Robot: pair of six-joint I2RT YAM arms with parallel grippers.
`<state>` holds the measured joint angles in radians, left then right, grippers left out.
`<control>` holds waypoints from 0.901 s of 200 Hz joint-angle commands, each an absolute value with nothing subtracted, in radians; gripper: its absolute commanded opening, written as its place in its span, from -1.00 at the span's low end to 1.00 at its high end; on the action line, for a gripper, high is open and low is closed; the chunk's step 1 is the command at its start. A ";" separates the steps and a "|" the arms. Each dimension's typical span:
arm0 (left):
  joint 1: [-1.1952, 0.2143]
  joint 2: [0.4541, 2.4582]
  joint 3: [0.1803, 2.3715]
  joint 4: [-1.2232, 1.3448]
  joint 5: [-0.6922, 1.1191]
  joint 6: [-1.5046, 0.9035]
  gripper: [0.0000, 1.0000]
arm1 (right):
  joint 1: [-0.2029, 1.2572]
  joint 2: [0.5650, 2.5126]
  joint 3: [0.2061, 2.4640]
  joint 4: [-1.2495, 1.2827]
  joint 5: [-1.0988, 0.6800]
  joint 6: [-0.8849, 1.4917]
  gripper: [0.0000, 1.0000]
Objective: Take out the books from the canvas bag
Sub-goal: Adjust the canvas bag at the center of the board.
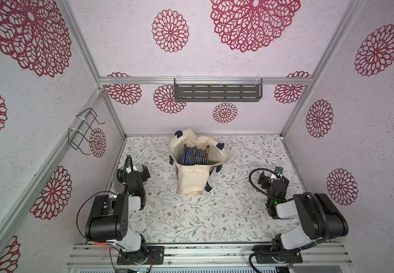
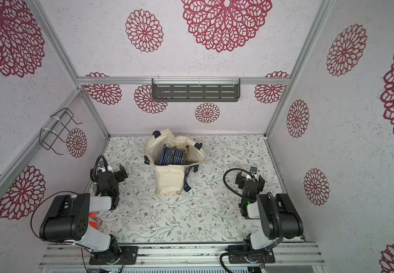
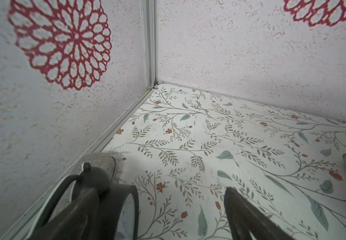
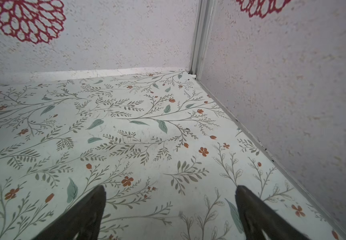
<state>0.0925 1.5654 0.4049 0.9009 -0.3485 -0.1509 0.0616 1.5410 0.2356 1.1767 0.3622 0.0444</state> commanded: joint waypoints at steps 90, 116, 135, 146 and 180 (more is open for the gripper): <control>0.097 1.554 0.413 0.901 -0.341 -0.156 0.95 | 0.058 1.537 0.247 1.212 0.359 0.039 0.98; 0.097 1.554 0.412 0.900 -0.341 -0.155 0.95 | 0.058 1.537 0.248 1.212 0.359 0.038 0.98; 0.098 1.554 0.412 0.900 -0.341 -0.155 0.95 | 0.058 1.537 0.249 1.211 0.359 0.038 0.98; 0.097 1.554 0.412 0.901 -0.341 -0.155 0.95 | 0.058 1.537 0.249 1.211 0.359 0.039 0.98; 0.101 1.553 0.416 0.890 -0.335 -0.157 0.95 | 0.060 1.516 0.246 1.202 0.355 0.034 0.98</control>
<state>0.0929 1.5654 0.4049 0.9005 -0.3485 -0.1509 0.0616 1.5410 0.2352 1.1770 0.3622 0.0444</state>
